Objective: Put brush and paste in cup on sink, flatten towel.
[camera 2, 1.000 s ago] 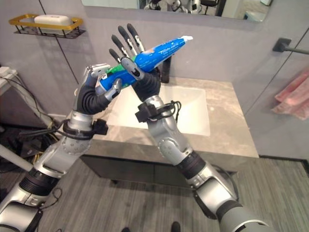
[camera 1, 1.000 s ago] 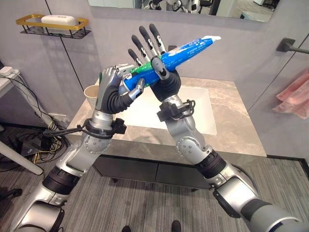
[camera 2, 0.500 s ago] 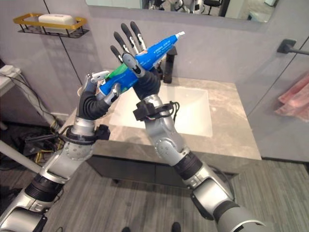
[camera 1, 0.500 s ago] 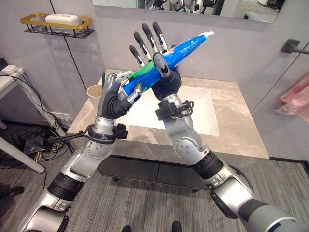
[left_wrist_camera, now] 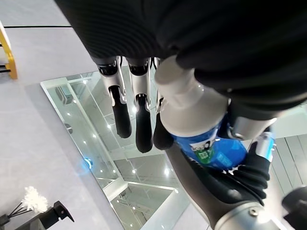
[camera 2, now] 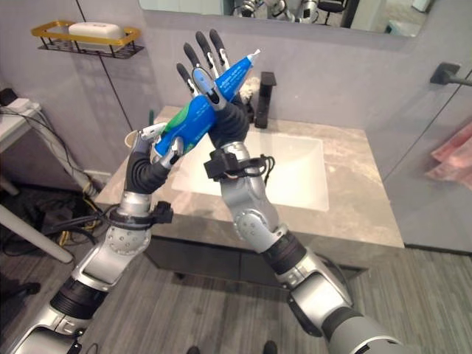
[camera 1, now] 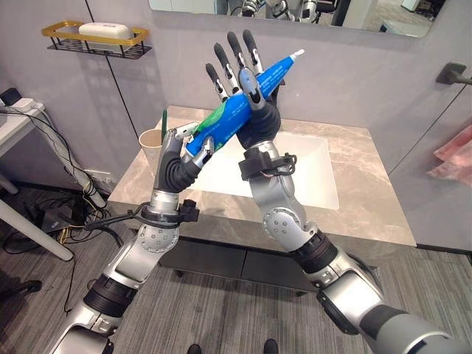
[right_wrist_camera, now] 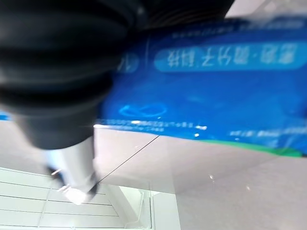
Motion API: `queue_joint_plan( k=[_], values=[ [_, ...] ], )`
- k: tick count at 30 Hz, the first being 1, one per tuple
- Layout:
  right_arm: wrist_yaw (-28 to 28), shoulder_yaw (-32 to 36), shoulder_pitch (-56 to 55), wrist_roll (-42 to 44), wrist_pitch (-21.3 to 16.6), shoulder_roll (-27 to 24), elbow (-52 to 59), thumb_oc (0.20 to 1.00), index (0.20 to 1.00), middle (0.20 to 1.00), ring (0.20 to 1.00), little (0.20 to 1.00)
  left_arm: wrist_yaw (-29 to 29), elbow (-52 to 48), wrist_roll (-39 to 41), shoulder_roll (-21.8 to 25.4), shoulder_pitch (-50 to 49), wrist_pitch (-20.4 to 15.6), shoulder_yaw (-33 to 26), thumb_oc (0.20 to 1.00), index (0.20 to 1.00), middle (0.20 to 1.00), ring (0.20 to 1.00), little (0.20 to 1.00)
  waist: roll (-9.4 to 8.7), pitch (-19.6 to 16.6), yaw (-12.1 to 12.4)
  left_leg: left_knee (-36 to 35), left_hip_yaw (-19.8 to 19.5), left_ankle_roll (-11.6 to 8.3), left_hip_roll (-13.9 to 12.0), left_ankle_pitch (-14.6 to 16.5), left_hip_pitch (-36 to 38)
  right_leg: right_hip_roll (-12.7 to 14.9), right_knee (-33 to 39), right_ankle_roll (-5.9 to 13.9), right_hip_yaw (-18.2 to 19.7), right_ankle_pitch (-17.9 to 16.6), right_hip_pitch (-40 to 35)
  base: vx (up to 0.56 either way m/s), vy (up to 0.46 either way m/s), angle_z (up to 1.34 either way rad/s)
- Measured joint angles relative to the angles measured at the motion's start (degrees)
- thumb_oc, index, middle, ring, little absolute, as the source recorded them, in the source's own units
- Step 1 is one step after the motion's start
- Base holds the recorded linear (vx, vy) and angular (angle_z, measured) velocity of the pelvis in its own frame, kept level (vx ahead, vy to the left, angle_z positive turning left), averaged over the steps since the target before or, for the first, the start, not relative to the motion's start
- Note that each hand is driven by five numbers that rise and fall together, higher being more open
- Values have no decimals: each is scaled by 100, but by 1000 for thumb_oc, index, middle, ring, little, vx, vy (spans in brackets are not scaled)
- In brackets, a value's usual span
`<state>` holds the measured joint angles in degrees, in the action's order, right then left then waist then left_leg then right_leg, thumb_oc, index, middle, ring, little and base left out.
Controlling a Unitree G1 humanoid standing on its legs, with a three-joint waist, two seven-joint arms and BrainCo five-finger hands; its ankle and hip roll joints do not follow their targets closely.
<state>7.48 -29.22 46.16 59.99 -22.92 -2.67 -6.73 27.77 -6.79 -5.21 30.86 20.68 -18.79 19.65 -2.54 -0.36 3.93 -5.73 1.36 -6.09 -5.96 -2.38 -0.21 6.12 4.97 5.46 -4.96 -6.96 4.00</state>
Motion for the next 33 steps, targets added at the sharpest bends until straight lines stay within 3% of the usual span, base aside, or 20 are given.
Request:
queue_joint_plan(
  k=[6, 7, 8, 9, 17, 20, 24, 28, 32, 33],
  values=[
    [0, -1, -3, 4, -36, 116, -2, 200, 200, 200, 200, 200, 5, 26, 36, -3, -38, 3, 0, 200, 200, 200, 200, 200, 0, 0, 12, 0, -78, 1, 1, -1, -19, 1, 0, -7, -40, 9, -9, 7, 7, 4],
    [0, -1, -14, 4, -79, 159, -2, 200, 200, 200, 200, 200, 9, 27, 39, -3, -38, 2, -4, 464, 464, 464, 464, 464, 0, 0, 14, 1, -82, 1, 1, -1, -22, 1, -1, -10, -46, 12, -10, 0, 0, 0],
    [1, 0, -22, 4, -119, 199, -2, 200, 200, 200, 200, 200, 11, 31, 40, -3, -39, 2, -12, 912, 912, 912, 912, 912, 0, 0, 22, 1, -82, 1, 3, -1, -22, 2, -1, -10, -46, 12, -10, 0, 0, 0],
    [1, 3, -22, 3, -166, 209, -2, 200, 200, 200, 200, 200, 17, 64, 46, -14, -47, 2, -36, 1000, 1000, 1000, 1000, 1000, 1, -1, 28, 1, -83, 1, 5, -1, -21, 4, -1, -10, -46, 12, -12, 0, 0, 0],
    [255, 363, -23, -15, -385, 224, -45, 200, 200, 200, 200, 200, 62, 258, 71, -22, -222, 22, -70, 1000, 1000, 1000, 1000, 1000, 78, 50, 251, 5, -118, 40, 93, -29, -52, 82, -3, 17, -114, 32, -21, -39, 34, 6],
    [379, 483, -62, -22, -445, 204, -47, 200, 200, 200, 200, 200, 64, 382, 77, -19, -431, 23, -93, 1000, 1000, 1000, 1000, 1000, 143, 92, 337, 5, -236, 76, 197, -41, -121, 202, -4, 69, -212, 65, -23, -17, 103, 20],
    [471, 683, -110, -190, -482, 173, -42, 200, 200, 200, 200, 200, 41, 414, 93, 25, -1110, 16, -280, 1000, 1000, 1000, 1000, 1000, 189, 128, 479, 5, -324, 275, 488, -25, -183, 487, -58, 218, -328, 69, -16, 1, 193, 18],
    [607, 999, -153, -266, -510, -22, -37, 200, 200, 200, 200, 200, -72, 770, 615, 26, -1803, 12, -788, 1000, 1000, 1000, 1000, 1000, 208, 393, 565, 8, -470, 485, 765, -19, -12, 792, -765, 314, -359, 342, 81, -3, 194, 24],
    [621, 1093, -162, -300, -569, -91, -31, 200, 200, 200, 200, 200, -136, 1057, 753, 27, -1995, 8, -1270, 1000, 1000, 1000, 1000, 1000, 222, 700, 683, 8, -530, 651, 814, 10, 127, 851, -1833, 228, -470, 432, 497, 45, 142, 1],
    [623, 1127, -202, -360, -576, -119, -27, 200, 200, 200, 200, 200, -163, 1170, 765, 62, -2009, 51, -1278, 1000, 1000, 1000, 1000, 1000, 291, 787, 649, 11, -587, 678, 714, 2, 162, 809, -2205, 325, -447, 660, 711, 66, 66, 12]
  ],
)
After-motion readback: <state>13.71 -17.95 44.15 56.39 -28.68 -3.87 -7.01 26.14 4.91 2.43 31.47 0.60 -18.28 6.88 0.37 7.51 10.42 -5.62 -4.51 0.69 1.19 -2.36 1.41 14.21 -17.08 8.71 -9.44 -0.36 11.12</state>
